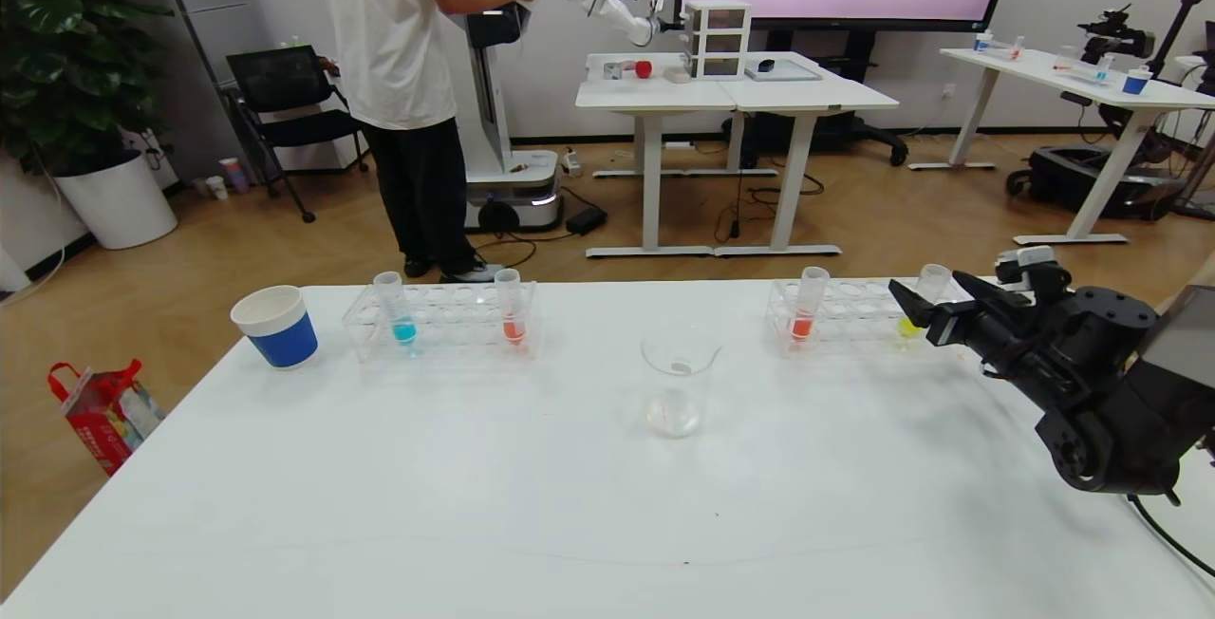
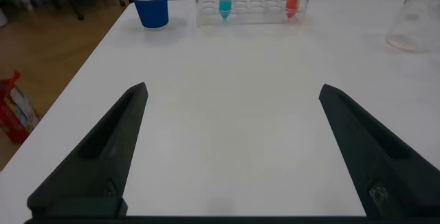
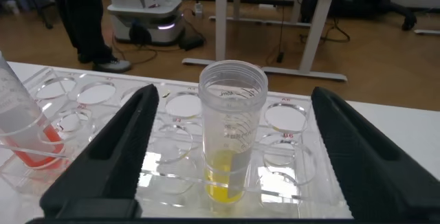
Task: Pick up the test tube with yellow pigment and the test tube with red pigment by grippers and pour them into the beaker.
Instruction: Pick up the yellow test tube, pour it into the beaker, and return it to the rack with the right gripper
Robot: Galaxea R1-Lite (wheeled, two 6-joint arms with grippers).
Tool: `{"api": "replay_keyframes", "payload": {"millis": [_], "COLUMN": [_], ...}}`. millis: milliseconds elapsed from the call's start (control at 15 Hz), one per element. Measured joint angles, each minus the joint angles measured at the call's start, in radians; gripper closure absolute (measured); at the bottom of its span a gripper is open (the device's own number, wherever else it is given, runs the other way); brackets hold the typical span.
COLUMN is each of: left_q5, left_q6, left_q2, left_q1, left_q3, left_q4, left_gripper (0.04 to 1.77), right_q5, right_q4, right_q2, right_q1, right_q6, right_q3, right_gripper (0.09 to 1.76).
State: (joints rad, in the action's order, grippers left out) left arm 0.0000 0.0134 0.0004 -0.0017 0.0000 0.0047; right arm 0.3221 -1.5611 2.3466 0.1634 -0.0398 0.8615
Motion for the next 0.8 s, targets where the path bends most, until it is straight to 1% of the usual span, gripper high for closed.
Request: {"api": "replay_keyframes", "payload": {"millis": [67, 200, 267, 333, 400, 467, 800], "left_q5": [0.0, 0.0, 0.0, 0.0, 0.0, 0.0, 0.0], "left_q6": [0.0, 0.0, 0.0, 0.0, 0.0, 0.001, 0.0], "left_q2": [0.0, 0.0, 0.0, 0.0, 0.0, 0.0, 0.0], "left_q1": [0.0, 0.0, 0.0, 0.0, 0.0, 0.0, 0.0], "left_q3": [0.0, 0.0, 0.0, 0.0, 0.0, 0.0, 0.0], "left_q4": [0.0, 0.0, 0.0, 0.0, 0.0, 0.0, 0.0], "left_gripper": [0.07, 0.07, 0.07, 0.07, 0.07, 0.07, 0.07], "right_q5": [0.0, 0.001, 0.002, 0.002, 0.005, 0.006, 0.005], "right_q4": [0.0, 0.001, 0.0, 0.0, 0.0, 0.001, 0.009], "right_q2": [0.0, 0.0, 0.0, 0.0, -0.003, -0.008, -0.062], "right_q1": [0.0, -0.003, -0.002, -0.004, -0.003, -0.003, -0.002], "right_q6": [0.0, 0.0, 0.001, 0.0, 0.0, 0.001, 0.005], "right_q3": [0.003, 0.004, 0.004, 0.003, -0.002, -0.006, 0.0], "right_gripper": [0.57, 1.41, 1.53, 1.38, 1.3, 1.36, 1.36]}}
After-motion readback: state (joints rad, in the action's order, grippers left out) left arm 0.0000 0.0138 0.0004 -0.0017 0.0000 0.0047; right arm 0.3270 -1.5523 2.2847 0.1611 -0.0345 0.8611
